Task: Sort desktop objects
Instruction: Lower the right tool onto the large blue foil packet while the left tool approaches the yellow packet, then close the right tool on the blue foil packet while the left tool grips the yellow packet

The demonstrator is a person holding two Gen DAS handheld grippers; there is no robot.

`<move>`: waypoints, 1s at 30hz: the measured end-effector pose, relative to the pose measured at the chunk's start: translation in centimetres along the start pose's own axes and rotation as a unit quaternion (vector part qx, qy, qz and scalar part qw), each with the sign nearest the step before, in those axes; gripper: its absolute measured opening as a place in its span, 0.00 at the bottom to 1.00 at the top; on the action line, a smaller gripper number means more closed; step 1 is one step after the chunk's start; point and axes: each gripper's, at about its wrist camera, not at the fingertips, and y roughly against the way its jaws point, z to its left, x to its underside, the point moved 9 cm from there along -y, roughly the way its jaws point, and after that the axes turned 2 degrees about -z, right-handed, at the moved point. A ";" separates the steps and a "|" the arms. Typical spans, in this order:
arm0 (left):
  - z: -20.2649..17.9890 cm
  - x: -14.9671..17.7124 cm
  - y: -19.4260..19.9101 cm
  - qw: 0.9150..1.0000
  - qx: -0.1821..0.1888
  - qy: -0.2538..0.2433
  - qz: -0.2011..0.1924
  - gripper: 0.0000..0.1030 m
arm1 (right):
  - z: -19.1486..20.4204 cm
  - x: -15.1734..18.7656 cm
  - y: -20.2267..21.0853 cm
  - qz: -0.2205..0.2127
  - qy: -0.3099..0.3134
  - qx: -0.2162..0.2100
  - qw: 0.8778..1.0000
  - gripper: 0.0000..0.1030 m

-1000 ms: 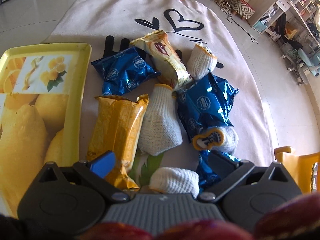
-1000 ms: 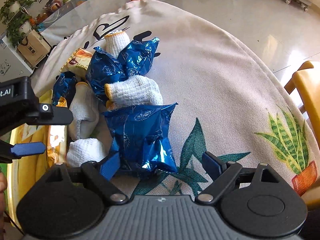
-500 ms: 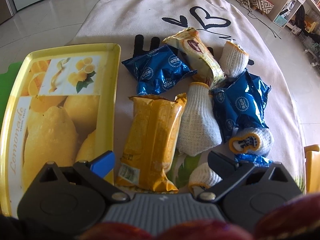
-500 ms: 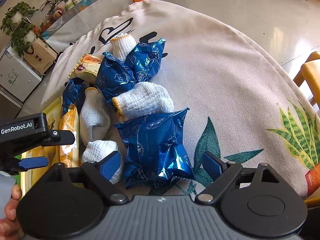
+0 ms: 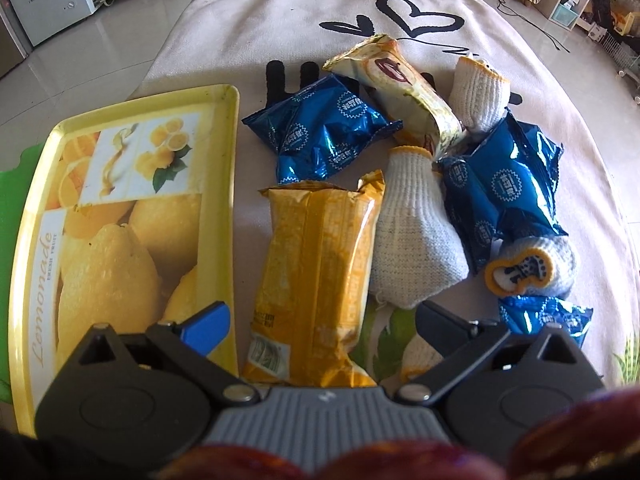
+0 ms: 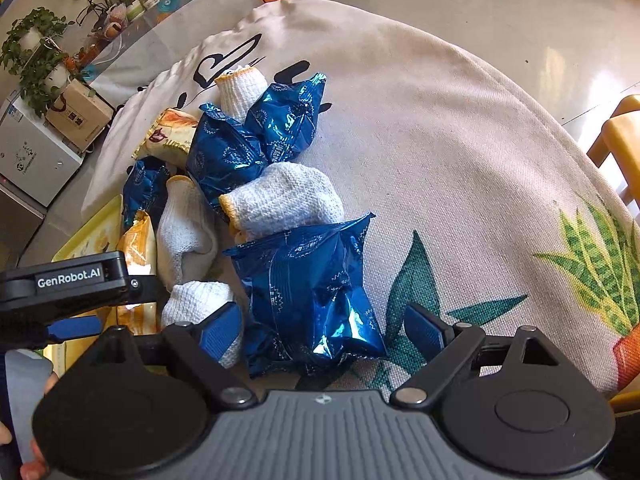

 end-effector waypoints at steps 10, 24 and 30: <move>-0.7 0.3 -0.8 1.000 -0.003 -0.027 0.001 0.92 | -0.1 -0.1 -0.2 0.003 -0.011 -0.003 1.000 0.86; -0.2 0.4 -0.4 1.000 0.006 -0.017 -0.007 0.70 | 0.2 -0.1 -0.7 0.000 -0.009 -0.003 1.000 0.86; -0.3 0.4 0.0 1.000 0.010 -0.018 -0.013 0.64 | 0.4 -0.1 -0.7 -0.012 0.005 0.007 1.000 0.82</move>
